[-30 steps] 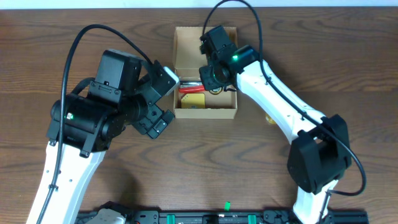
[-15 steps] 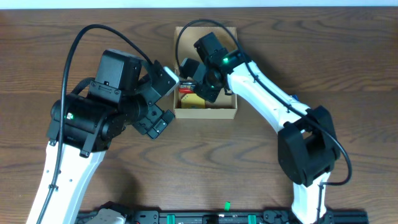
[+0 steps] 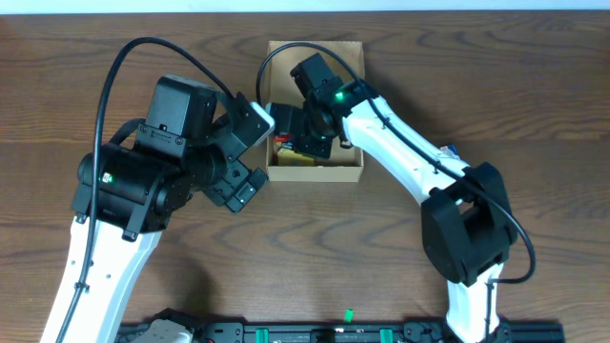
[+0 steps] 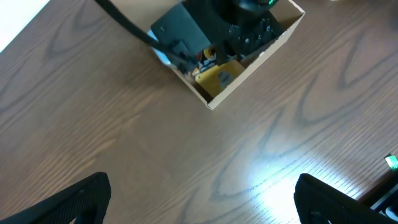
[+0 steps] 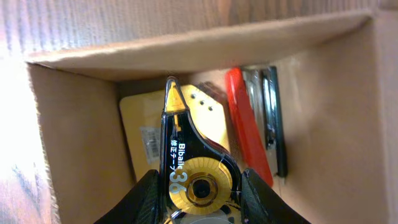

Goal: Pack container
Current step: 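Lower the correction tape into the box and open the right gripper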

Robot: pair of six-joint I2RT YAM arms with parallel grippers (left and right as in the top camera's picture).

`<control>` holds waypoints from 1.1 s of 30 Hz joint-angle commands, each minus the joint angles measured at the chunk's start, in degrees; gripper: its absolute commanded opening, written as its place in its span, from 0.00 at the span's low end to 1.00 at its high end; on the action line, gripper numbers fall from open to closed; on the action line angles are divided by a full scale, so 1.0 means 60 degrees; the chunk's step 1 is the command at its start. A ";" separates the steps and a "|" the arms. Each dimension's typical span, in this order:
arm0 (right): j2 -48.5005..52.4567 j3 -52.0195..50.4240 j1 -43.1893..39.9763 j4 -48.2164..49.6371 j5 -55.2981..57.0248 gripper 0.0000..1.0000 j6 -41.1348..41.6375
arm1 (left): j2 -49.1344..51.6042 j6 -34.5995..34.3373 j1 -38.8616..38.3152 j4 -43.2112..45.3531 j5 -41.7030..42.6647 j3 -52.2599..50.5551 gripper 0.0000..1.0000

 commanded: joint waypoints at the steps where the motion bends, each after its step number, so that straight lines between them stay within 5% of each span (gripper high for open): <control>1: 0.0357 0.0131 0.0248 0.0007 -0.0288 0.01 -0.0543 | -0.0022 0.0095 0.0025 -0.0036 -0.0033 0.0288 0.95; 23: 0.0681 0.0127 0.0291 -0.0226 0.0153 0.01 -0.0994 | -0.0022 0.0095 0.0025 -0.0036 -0.0033 0.0288 0.95; 27: 0.0681 0.0127 0.0291 -0.0211 0.0153 0.22 -0.0987 | -0.0022 0.0095 0.0025 -0.0036 -0.0033 0.0288 0.95; 33: 0.0681 0.0127 0.0291 -0.0204 0.0379 0.40 -0.0987 | -0.0022 0.0095 0.0025 -0.0036 -0.0033 0.0288 0.95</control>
